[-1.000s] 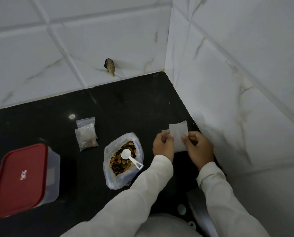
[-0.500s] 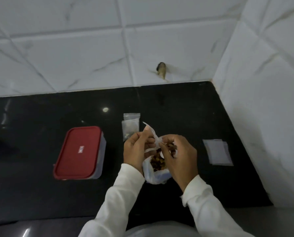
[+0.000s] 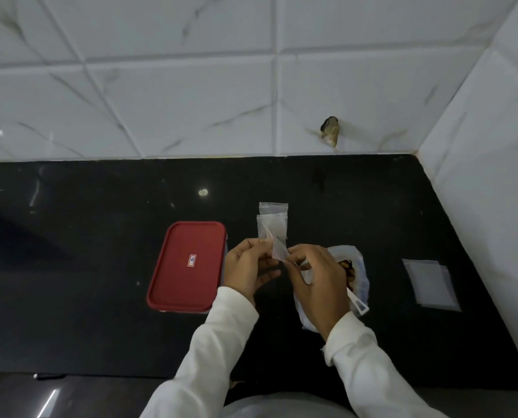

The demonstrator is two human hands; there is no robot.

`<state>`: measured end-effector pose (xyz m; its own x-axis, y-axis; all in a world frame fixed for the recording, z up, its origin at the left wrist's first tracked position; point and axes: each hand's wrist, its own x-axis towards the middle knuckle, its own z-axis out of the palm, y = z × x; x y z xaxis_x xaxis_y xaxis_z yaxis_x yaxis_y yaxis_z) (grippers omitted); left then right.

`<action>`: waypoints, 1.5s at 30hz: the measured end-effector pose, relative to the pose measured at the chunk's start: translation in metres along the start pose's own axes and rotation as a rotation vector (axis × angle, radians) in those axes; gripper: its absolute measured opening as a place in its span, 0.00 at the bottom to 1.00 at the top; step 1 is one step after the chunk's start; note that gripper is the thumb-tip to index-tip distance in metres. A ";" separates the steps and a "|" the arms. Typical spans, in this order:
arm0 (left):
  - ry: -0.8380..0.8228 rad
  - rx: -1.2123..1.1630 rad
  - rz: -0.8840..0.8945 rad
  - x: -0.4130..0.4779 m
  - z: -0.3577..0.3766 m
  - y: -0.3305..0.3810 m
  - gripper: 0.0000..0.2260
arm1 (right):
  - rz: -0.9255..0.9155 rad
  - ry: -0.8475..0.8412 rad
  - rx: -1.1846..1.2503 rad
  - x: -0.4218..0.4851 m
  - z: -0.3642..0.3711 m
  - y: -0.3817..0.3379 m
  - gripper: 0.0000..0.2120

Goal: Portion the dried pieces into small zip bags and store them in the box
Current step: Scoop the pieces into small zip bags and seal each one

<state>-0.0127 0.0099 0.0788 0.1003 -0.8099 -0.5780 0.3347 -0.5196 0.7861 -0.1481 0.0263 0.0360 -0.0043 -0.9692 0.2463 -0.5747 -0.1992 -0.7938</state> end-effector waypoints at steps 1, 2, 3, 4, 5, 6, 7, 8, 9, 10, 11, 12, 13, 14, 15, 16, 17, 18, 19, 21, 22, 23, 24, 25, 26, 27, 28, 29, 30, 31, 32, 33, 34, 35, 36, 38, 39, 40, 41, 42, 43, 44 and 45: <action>-0.009 0.013 -0.002 0.003 -0.002 0.000 0.05 | -0.004 -0.004 -0.005 0.001 0.002 0.000 0.08; -0.016 0.034 0.000 0.005 -0.004 0.000 0.05 | -0.004 -0.007 -0.014 0.001 0.004 -0.001 0.08; -0.023 0.062 0.009 0.008 -0.005 0.000 0.05 | -0.007 -0.006 -0.026 0.002 0.007 -0.001 0.09; -0.030 0.095 0.028 0.011 -0.007 -0.001 0.04 | -0.007 -0.010 -0.038 0.002 0.008 -0.001 0.09; -0.036 0.135 0.055 0.013 -0.008 -0.001 0.03 | -0.004 -0.019 -0.050 0.002 0.009 -0.001 0.09; -0.040 0.185 0.088 0.016 -0.009 -0.001 0.03 | 0.012 -0.034 -0.070 0.002 0.010 -0.003 0.10; -0.039 0.244 0.129 0.018 -0.011 -0.002 0.03 | 0.055 -0.056 -0.075 0.001 0.011 -0.003 0.12; -0.032 0.318 0.181 0.021 -0.013 -0.004 0.03 | 0.139 -0.084 -0.024 0.001 0.011 -0.005 0.14; -0.023 0.401 0.240 0.024 -0.015 -0.006 0.02 | 0.255 -0.100 0.097 0.003 0.010 -0.006 0.15; -0.020 0.477 0.296 0.027 -0.016 -0.008 0.02 | 0.377 -0.108 0.270 0.005 0.009 -0.008 0.14; -0.026 0.533 0.340 0.029 -0.017 -0.010 0.03 | 0.490 -0.115 0.433 0.008 0.008 -0.011 0.12; -0.040 0.569 0.369 0.031 -0.018 -0.013 0.03 | 0.566 -0.118 0.529 0.011 0.007 -0.013 0.10; -0.061 0.590 0.386 0.032 -0.018 -0.016 0.03 | 0.593 -0.118 0.540 0.013 0.006 -0.015 0.07; -0.084 0.602 0.394 0.032 -0.017 -0.018 0.03 | 0.587 -0.102 0.515 0.014 0.005 -0.017 0.05; -0.107 0.600 0.399 0.033 -0.017 -0.020 0.03 | 0.572 -0.077 0.476 0.014 0.005 -0.020 0.04; -0.124 0.592 0.404 0.033 -0.016 -0.022 0.02 | 0.568 -0.045 0.455 0.013 0.005 -0.023 0.05; -0.132 0.583 0.413 0.034 -0.016 -0.024 0.02 | 0.572 -0.020 0.454 0.014 0.005 -0.024 0.05; -0.134 0.581 0.421 0.035 -0.015 -0.025 0.02 | 0.580 -0.011 0.456 0.013 0.005 -0.025 0.05; -0.137 0.582 0.423 0.036 -0.015 -0.026 0.02 | 0.582 -0.011 0.451 0.013 0.006 -0.025 0.04; -0.143 0.571 0.406 0.037 -0.015 -0.027 0.01 | 0.582 -0.006 0.455 0.014 0.006 -0.025 0.03; -0.144 0.550 0.386 0.037 -0.015 -0.027 0.01 | 0.587 0.002 0.469 0.014 0.006 -0.024 0.03; -0.146 0.520 0.359 0.037 -0.015 -0.027 0.01 | 0.593 0.011 0.484 0.014 0.006 -0.024 0.04; -0.148 0.486 0.331 0.037 -0.015 -0.028 0.01 | 0.598 0.019 0.480 0.014 0.007 -0.025 0.04; -0.152 0.459 0.306 0.036 -0.015 -0.029 0.02 | 0.596 0.024 0.451 0.013 0.007 -0.025 0.04; -0.152 0.446 0.287 0.036 -0.014 -0.031 0.02 | 0.590 0.024 0.414 0.013 0.008 -0.024 0.04; -0.145 0.445 0.274 0.035 -0.013 -0.032 0.02 | 0.591 0.025 0.384 0.012 0.008 -0.024 0.04; -0.131 0.450 0.269 0.035 -0.012 -0.034 0.02 | 0.599 0.024 0.362 0.012 0.008 -0.024 0.04; -0.116 0.453 0.267 0.035 -0.012 -0.035 0.02 | 0.604 0.020 0.335 0.012 0.008 -0.024 0.05; -0.103 0.455 0.265 0.035 -0.011 -0.036 0.03 | 0.605 0.015 0.306 0.012 0.009 -0.024 0.05; -0.094 0.456 0.262 0.034 -0.010 -0.037 0.03 | 0.602 0.010 0.277 0.012 0.010 -0.023 0.05; -0.085 0.458 0.262 0.033 -0.010 -0.038 0.03 | 0.605 0.009 0.251 0.012 0.012 -0.021 0.05; -0.076 0.462 0.266 0.032 -0.009 -0.039 0.03 | 0.616 0.007 0.232 0.012 0.014 -0.021 0.05; -0.063 0.468 0.270 0.031 -0.009 -0.040 0.03 | 0.619 0.016 0.208 0.012 0.016 -0.020 0.05; -0.049 0.469 0.270 0.031 -0.009 -0.040 0.04 | 0.596 0.040 0.177 0.011 0.018 -0.017 0.05; -0.033 0.457 0.261 0.030 -0.009 -0.040 0.04 | 0.564 0.073 0.146 0.010 0.018 -0.015 0.04; -0.015 0.387 0.227 0.029 -0.011 -0.036 0.03 | 0.536 0.128 0.126 0.008 0.016 -0.011 0.04; -0.015 0.360 0.216 0.029 -0.013 -0.033 0.03 | 0.535 0.132 0.133 0.008 0.014 -0.010 0.04; -0.021 0.363 0.220 0.029 -0.014 -0.031 0.03 | 0.527 0.123 0.133 0.007 0.013 -0.009 0.04; -0.035 0.403 0.232 0.029 -0.015 -0.030 0.02 | 0.515 0.111 0.117 0.007 0.012 -0.008 0.04; -0.053 0.455 0.245 0.029 -0.015 -0.029 0.02 | 0.500 0.102 0.092 0.006 0.011 -0.007 0.04; -0.064 0.514 0.262 0.028 -0.014 -0.029 0.02 | 0.485 0.098 0.063 0.006 0.011 -0.008 0.03; -0.058 0.575 0.289 0.029 -0.013 -0.029 0.02 | 0.465 0.093 0.034 0.006 0.011 -0.009 0.03; -0.043 0.633 0.328 0.030 -0.012 -0.029 0.03 | 0.449 0.086 0.006 0.005 0.011 -0.010 0.04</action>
<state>-0.0081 0.0039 0.0357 0.0617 -0.9546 -0.2914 -0.3155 -0.2957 0.9017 -0.1335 0.0213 0.0391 -0.3198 -0.9443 -0.0778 -0.4959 0.2368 -0.8355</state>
